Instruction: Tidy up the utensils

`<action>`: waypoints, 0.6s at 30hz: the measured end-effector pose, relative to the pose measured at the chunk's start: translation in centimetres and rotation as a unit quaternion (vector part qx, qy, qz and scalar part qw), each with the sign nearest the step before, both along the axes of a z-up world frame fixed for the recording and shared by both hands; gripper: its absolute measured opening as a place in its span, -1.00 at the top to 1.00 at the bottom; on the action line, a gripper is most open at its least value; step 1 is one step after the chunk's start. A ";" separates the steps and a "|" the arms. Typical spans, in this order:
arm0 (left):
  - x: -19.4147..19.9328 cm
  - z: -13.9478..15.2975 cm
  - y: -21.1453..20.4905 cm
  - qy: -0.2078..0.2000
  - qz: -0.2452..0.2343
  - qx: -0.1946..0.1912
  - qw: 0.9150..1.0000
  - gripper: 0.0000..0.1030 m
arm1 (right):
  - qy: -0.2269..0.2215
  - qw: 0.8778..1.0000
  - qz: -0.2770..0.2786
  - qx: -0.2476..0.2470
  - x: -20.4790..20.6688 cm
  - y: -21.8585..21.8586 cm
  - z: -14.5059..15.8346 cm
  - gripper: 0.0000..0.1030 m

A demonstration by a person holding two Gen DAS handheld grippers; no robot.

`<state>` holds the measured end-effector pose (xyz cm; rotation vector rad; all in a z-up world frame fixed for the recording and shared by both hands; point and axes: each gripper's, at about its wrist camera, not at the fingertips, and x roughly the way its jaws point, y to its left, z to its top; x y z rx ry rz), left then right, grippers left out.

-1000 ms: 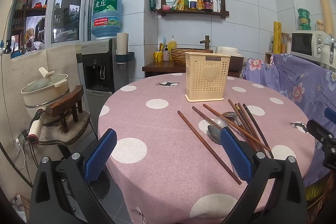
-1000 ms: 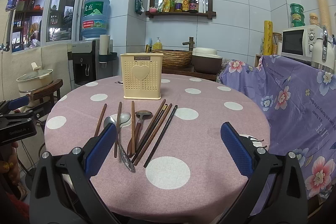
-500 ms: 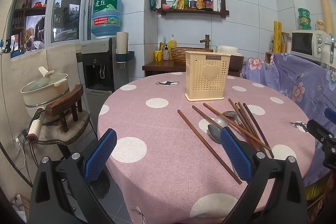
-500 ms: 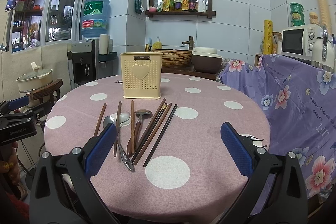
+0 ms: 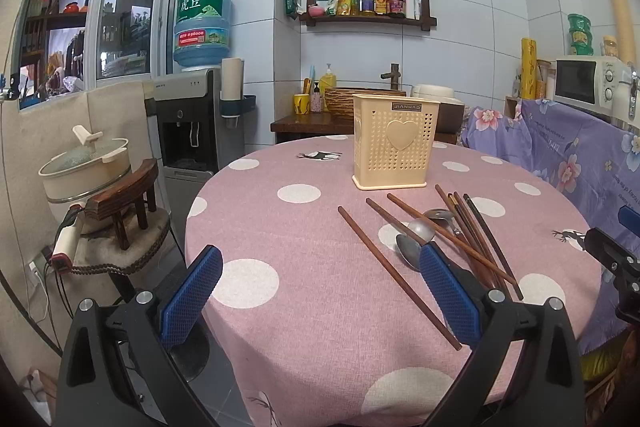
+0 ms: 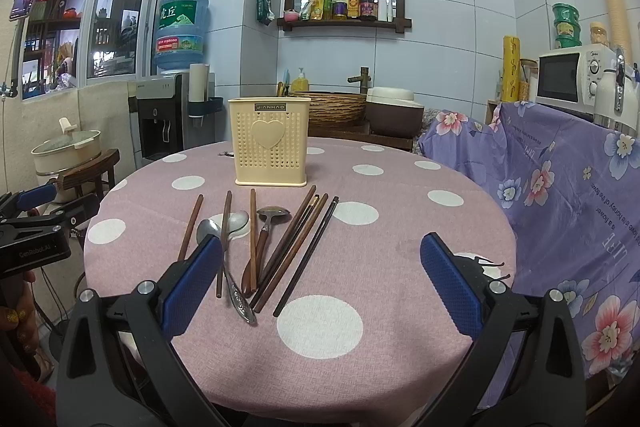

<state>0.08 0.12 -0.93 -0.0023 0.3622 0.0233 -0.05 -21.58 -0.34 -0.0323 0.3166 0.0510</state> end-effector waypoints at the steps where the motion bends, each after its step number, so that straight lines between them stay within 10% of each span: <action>1: 0.0 0.0 0.0 0.001 0.000 0.000 1.000 -0.90 | 0.000 1.000 0.000 0.000 0.0 0.0 -0.1 -0.90; 18: 0.4 -0.5 0.0 0.014 -0.007 -0.004 1.000 -0.90 | 0.007 1.000 -0.003 -0.003 0.3 0.1 -0.5 -0.90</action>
